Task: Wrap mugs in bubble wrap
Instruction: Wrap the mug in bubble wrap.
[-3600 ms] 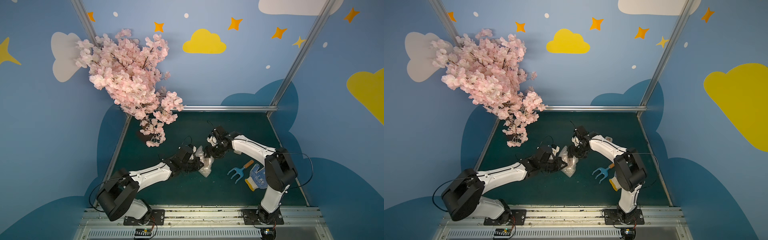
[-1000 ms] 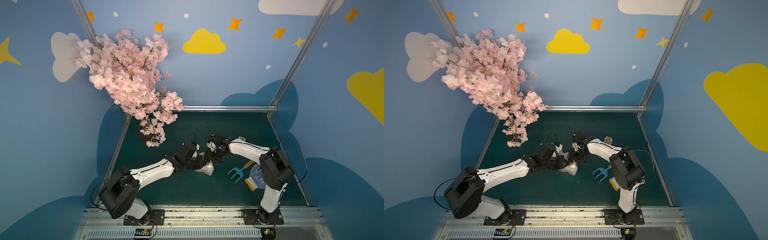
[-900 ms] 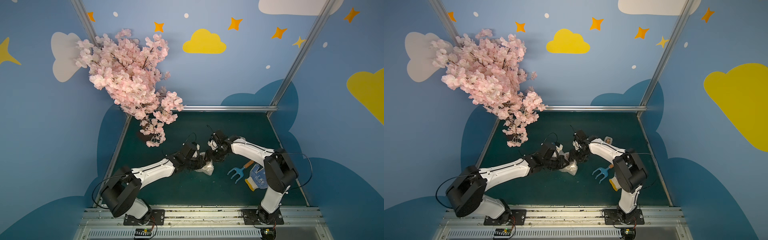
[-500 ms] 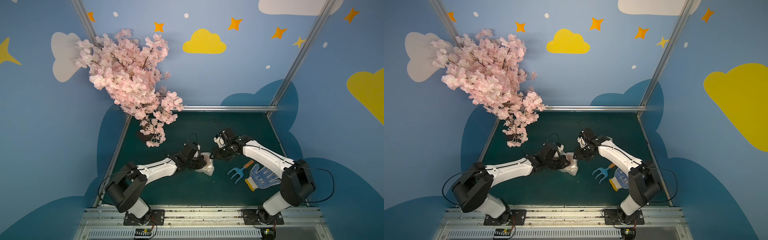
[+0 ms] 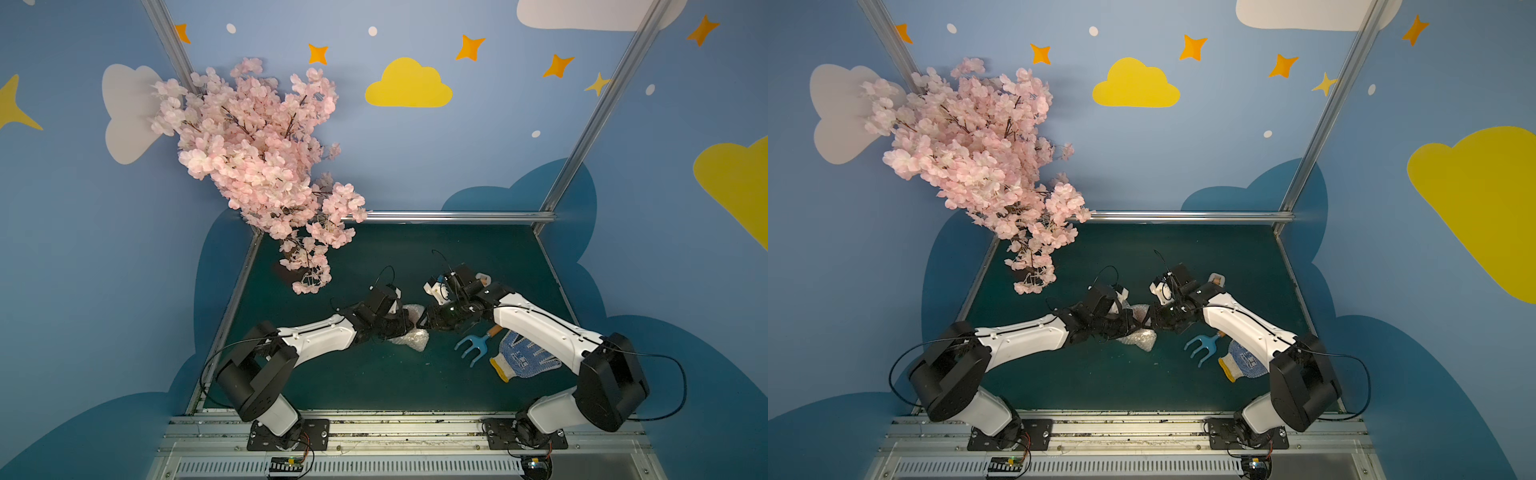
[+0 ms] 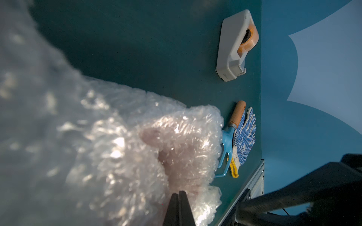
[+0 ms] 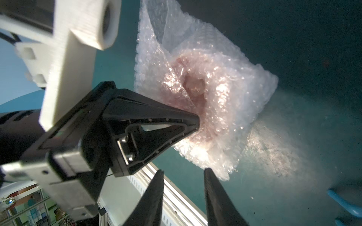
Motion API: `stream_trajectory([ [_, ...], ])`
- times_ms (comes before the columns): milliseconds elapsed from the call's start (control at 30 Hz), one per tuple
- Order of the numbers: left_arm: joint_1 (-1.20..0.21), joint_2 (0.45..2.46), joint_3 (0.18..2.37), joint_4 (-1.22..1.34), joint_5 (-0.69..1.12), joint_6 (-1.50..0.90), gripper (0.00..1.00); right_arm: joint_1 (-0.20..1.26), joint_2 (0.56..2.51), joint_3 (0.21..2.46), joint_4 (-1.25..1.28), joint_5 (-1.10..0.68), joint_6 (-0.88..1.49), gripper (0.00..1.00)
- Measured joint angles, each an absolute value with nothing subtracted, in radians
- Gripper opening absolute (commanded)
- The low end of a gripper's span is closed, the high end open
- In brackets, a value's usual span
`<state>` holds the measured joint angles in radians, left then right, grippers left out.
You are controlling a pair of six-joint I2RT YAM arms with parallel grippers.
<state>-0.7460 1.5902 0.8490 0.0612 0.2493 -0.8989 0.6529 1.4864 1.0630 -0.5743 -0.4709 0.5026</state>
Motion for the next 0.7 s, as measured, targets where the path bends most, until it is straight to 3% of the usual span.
stream_trajectory([
  [433,-0.743,1.592,0.85,0.063,0.247,-0.913,0.04,0.676,1.563,1.071,-0.55,-0.47,0.516,0.29],
  [700,-0.741,1.601,0.852,0.07,0.247,-0.913,0.04,0.684,1.589,1.091,-0.558,-0.446,0.519,0.21],
])
